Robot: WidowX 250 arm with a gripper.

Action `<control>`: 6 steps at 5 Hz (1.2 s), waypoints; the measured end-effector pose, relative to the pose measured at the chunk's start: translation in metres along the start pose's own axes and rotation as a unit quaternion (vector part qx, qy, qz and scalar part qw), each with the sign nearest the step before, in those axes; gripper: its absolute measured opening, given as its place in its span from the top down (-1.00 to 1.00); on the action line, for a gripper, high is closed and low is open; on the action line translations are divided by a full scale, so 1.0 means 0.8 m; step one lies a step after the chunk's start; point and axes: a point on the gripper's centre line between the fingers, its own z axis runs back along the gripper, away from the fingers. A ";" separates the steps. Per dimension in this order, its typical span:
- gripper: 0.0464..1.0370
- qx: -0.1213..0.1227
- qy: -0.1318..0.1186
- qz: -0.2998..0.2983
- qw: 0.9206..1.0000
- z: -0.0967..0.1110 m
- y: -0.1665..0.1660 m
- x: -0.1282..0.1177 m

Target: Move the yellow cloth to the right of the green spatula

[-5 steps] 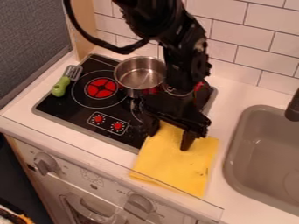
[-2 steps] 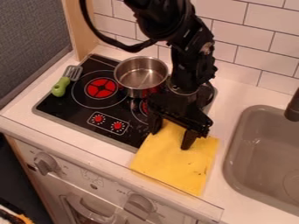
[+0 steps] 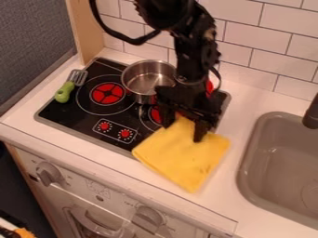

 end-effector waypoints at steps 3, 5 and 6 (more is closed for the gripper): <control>-0.93 0.013 0.020 0.052 0.998 -0.009 0.127 -0.013; -0.93 0.032 0.039 0.049 0.998 -0.005 0.169 -0.024; -0.93 0.035 0.039 0.030 0.998 -0.004 0.171 -0.023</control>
